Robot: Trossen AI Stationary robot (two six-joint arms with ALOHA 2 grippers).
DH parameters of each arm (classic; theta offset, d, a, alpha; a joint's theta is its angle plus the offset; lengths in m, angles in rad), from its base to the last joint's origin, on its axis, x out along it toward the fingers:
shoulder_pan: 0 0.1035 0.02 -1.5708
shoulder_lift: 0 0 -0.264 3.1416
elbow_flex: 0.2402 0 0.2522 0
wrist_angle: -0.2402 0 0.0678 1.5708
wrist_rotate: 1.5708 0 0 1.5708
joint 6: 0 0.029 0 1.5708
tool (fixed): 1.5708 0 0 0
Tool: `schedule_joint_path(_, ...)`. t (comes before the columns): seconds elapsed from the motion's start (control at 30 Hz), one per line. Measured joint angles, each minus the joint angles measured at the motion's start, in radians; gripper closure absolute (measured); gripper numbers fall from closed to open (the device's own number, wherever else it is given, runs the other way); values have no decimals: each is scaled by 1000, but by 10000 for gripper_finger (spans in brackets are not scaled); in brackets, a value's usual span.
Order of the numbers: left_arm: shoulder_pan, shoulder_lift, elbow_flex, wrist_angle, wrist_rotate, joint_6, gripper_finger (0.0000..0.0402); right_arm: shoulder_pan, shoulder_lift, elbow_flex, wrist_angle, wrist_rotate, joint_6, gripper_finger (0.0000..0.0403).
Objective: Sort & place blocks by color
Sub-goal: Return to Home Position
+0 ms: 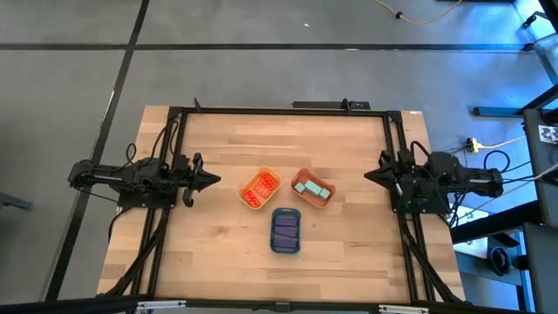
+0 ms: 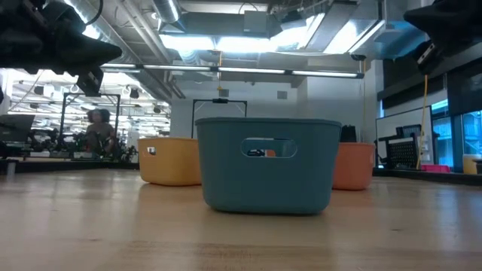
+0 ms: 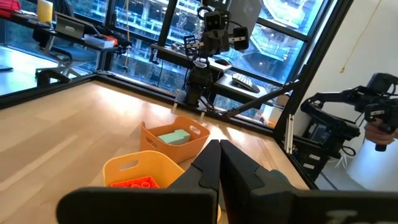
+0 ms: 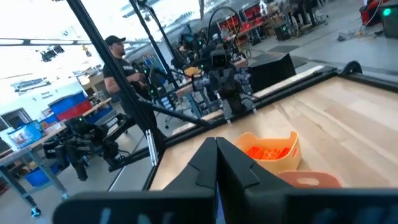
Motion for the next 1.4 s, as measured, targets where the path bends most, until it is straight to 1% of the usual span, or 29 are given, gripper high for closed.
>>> schedule_joint_path(0.13,0,0,0,0,0,0,401,0,0,-53,81,26,-1,401)
schedule_joint_path(0.27,0,0,0,0,0,0,401,0,0,-122,139,79,5,401)
schedule_joint_path(0.43,0,0,0,0,0,0,401,0,0,-175,160,135,-8,401)
schedule_joint_path(0.6,0,0,0,0,0,0,401,0,0,-231,158,118,-50,401)
schedule_joint_path(0.8,0,0,0,0,0,0,401,0,23,-247,173,2,-84,396)
schedule_joint_path(0.97,0,0,0,-1,0,0,401,0,24,-247,177,-3,-83,381)
schedule_joint_path(1.4,0,0,0,0,0,0,401,0,24,-247,177,-2,-83,378)
